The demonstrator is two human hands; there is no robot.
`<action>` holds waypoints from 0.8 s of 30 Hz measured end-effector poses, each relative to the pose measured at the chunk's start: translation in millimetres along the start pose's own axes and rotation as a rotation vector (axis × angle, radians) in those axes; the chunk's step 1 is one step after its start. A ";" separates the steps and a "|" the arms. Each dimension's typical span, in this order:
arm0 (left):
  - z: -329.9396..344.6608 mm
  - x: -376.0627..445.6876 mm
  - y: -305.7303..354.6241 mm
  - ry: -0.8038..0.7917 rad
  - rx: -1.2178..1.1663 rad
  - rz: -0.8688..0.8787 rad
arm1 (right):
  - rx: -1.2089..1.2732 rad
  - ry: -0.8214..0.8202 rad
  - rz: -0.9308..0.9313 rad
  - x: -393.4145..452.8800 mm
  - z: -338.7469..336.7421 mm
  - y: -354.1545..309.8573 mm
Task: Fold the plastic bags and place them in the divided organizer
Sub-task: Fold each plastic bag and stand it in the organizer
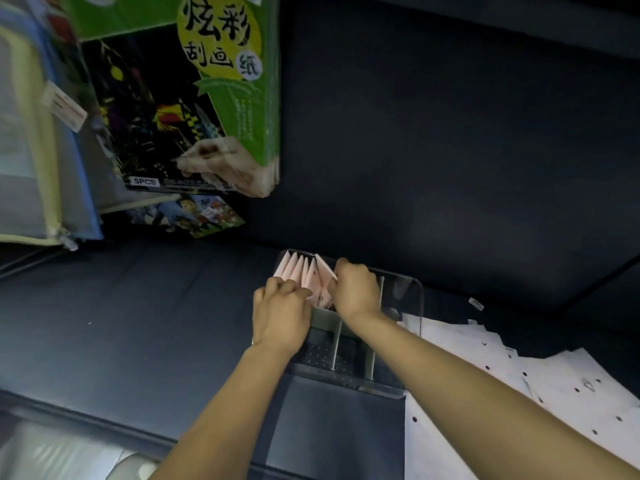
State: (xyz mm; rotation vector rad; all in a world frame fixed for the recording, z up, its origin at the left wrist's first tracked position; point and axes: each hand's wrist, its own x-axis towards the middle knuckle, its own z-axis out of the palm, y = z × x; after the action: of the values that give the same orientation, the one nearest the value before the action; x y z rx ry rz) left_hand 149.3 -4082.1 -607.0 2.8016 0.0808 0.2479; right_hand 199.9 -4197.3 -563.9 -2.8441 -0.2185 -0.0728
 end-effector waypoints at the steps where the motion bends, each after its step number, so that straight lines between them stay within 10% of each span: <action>1: -0.2 -0.6 -0.2 0.011 -0.021 0.010 | 0.027 -0.016 0.022 -0.4 5.5 -3.3; 8: -4.2 -4.5 -2.2 0.186 -0.135 -0.006 | 0.260 -0.248 -0.021 -6.5 29.1 -5.4; 13: 5.4 -2.8 -3.4 0.007 0.006 0.048 | 0.298 -0.341 -0.105 -17.4 28.6 7.5; 24: -15.0 -34.8 60.2 0.110 -0.140 0.349 | 0.286 -0.158 -0.089 -154.0 -30.4 168.3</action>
State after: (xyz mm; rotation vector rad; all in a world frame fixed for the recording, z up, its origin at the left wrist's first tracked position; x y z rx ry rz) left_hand 113.9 -4137.2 -579.0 2.6454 -0.3885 0.4702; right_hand 73.4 -4387.4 -592.9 -2.5549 -0.3586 0.1530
